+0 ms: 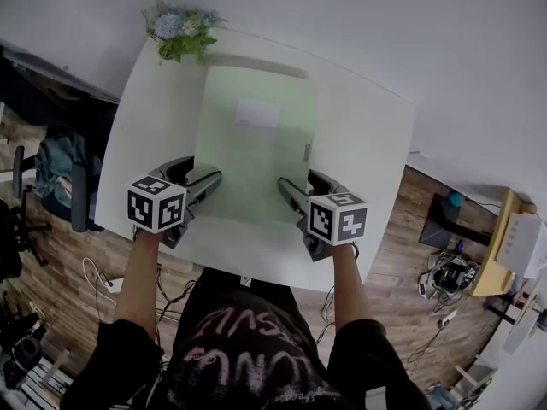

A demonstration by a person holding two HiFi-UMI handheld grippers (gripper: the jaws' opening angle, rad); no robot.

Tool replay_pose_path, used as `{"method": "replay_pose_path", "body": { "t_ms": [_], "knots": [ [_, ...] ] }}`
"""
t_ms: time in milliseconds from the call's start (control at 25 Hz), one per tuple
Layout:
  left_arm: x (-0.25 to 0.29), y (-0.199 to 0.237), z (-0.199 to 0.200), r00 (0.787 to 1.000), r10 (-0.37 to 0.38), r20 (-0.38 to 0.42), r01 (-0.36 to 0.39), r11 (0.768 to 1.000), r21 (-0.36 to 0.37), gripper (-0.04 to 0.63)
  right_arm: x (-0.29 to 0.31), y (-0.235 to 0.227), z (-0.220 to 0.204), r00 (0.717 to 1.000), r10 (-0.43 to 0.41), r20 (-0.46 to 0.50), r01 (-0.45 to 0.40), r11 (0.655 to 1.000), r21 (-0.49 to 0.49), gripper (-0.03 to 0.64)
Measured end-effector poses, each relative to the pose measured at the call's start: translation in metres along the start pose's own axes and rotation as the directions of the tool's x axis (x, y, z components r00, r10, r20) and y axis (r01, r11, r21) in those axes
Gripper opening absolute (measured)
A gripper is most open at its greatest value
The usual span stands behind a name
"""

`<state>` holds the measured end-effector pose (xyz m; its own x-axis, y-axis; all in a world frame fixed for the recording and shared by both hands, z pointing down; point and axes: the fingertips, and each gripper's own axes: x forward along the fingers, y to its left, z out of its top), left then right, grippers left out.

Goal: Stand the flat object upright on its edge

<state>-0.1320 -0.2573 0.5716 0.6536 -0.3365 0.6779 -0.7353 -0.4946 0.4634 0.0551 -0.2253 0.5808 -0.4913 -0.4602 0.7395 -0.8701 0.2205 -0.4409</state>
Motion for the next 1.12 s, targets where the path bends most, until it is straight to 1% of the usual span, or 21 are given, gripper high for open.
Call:
{"method": "replay_pose_path", "body": {
  "t_ms": [440, 640, 760, 960, 1120],
  "knots": [
    [-0.016, -0.002, 0.021, 0.997, 0.028, 0.069, -0.035, 0.994, 0.106, 0.302, -0.009, 0.014, 0.024, 0.993, -0.033, 0.111, 0.046, 0.992, -0.117, 0.282],
    [-0.020, -0.006, 0.031, 0.993, 0.034, 0.113, -0.052, 0.986, 0.159, 0.303, -0.015, 0.017, 0.033, 0.984, -0.050, 0.170, 0.079, 0.983, -0.164, 0.282],
    [-0.022, -0.004, 0.037, 0.991, 0.028, 0.130, -0.053, 0.981, 0.189, 0.304, -0.017, 0.020, 0.037, 0.978, -0.066, 0.198, 0.102, 0.979, -0.177, 0.282],
    [-0.023, 0.000, 0.048, 0.988, 0.009, 0.156, -0.043, 0.975, 0.217, 0.304, -0.016, 0.022, 0.048, 0.969, -0.085, 0.231, 0.129, 0.974, -0.186, 0.282],
    [-0.023, 0.001, 0.057, 0.982, -0.011, 0.190, -0.039, 0.966, 0.256, 0.303, -0.019, 0.025, 0.054, 0.954, -0.110, 0.278, 0.168, 0.966, -0.196, 0.282]
  ]
}}
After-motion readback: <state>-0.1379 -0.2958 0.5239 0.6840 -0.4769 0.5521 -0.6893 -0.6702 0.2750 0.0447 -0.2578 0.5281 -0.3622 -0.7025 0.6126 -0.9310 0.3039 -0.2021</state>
